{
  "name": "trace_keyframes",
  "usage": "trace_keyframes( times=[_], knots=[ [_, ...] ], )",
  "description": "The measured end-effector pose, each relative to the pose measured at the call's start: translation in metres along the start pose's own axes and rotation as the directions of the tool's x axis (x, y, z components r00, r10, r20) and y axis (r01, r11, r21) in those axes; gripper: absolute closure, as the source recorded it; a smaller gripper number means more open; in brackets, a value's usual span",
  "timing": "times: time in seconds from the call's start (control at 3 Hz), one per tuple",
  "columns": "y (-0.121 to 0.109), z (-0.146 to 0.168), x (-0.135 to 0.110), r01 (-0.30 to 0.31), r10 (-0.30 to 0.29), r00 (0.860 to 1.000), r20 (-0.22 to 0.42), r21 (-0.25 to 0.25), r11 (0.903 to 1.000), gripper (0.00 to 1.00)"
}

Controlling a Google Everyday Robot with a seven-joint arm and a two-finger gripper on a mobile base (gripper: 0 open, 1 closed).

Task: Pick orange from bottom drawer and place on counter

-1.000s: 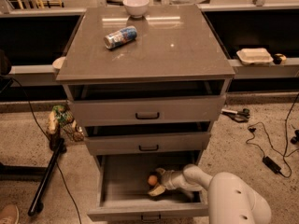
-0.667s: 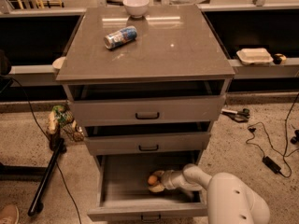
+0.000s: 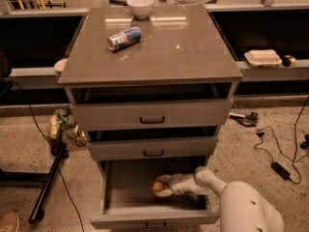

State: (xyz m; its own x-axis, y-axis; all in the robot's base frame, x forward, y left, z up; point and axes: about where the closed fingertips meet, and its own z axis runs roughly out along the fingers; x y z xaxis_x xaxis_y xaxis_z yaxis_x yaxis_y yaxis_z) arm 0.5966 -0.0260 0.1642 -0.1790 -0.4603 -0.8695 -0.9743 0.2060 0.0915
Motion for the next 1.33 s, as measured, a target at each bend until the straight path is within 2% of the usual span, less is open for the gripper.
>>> trace_keyframes(
  times=[0.33,0.67,1.0,1.33],
  knots=[
    [0.020,-0.040,-0.045,0.118,-0.108,0.989,0.104,-0.090,0.9890,1.00],
    [0.031,-0.040,-0.049,0.124,-0.108,0.986,0.125,-0.133,0.9834,1.00],
    [0.031,-0.039,-0.049,0.124,-0.108,0.986,0.124,-0.131,0.9836,1.00],
    [0.040,-0.046,-0.062,0.158,-0.141,0.981,0.135,-0.131,0.9787,1.00]
  ],
)
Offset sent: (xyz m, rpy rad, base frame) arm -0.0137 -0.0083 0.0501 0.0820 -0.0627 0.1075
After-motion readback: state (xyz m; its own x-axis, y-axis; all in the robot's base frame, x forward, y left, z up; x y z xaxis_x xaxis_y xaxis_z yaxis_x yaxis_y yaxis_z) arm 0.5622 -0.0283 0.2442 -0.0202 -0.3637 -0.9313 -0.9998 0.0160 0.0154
